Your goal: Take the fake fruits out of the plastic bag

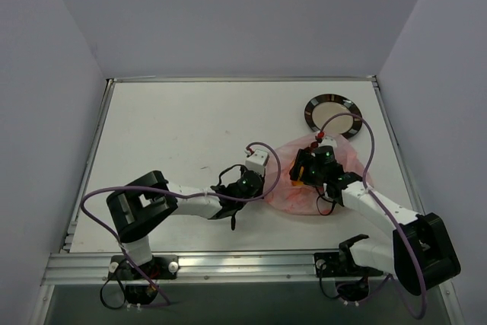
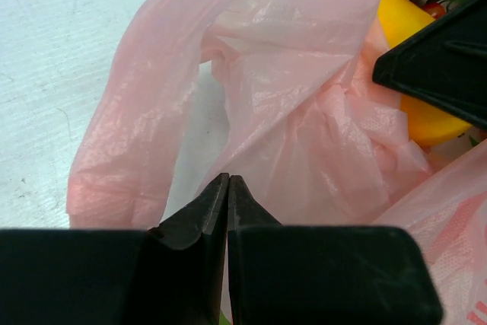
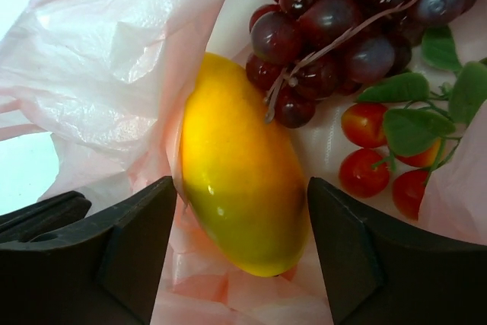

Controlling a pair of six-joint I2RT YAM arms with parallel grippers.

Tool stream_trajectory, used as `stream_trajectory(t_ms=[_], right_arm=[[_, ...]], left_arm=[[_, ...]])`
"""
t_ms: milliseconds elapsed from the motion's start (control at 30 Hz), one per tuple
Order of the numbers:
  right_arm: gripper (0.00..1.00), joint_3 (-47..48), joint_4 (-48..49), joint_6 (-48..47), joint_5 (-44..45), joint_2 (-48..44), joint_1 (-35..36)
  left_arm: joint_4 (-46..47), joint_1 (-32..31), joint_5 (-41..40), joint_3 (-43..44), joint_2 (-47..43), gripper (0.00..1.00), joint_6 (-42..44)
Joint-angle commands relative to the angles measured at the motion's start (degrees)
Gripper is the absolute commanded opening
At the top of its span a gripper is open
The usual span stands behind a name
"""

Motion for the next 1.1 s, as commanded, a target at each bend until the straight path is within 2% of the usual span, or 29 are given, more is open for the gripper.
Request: stream_trajectory(t_ms=[0, 100, 267, 533, 667, 700, 800, 933, 1000, 1067], right_arm=[[0.64, 0.2, -0.5, 0.7, 3.6, -1.8, -0.2], [0.59, 0.2, -0.6, 0.7, 3.3, -2.2, -0.4], [0.67, 0.1, -0.6, 0.3, 3.3, -3.1, -0.5], [0.55, -0.3, -0.4, 0.2, 2.2, -3.6, -2.9], [0.50, -0.4, -0.5, 0.5, 2.2, -2.6, -3.1], [0.51, -0.2, -0.5, 0.4, 2.2, -2.1, -3.1], [0.57, -0.2, -0.2, 0.4, -1.8, 0.9, -2.9], [0.63, -1.5, 1.5, 0.8, -5.0, 0.9, -2.4], [0.63, -1.6, 1.4, 0.8, -4.9, 0.6, -2.3], [0.64, -1.5, 1.5, 0.9, -4.7, 0.8, -2.3]], left_arm=[[0.3, 0.4, -2.4, -0.3, -3.0, 0.02, 1.7], [0.3, 1.2, -2.4, -0.5, -4.1, 0.02, 2.5], [1.0, 1.1, -1.0, -0.8, -3.6, 0.02, 2.4], [0.7, 0.9, 0.7, -0.1, -6.3, 0.03, 2.9], [0.5, -0.2, 4.1, 1.9, -5.9, 0.21, 3.1], [0.4, -0.6, 4.8, 3.1, -5.7, 0.33, 3.7], [0.0, -1.6, 5.6, 5.4, -4.1, 0.47, 3.9], [-0.9, -1.6, 7.2, 8.2, -1.0, 0.54, 3.7], [-1.3, -1.6, 7.8, 9.0, -0.1, 0.54, 3.7], [-1.3, -1.7, 9.0, 9.8, 1.4, 0.49, 3.7]])
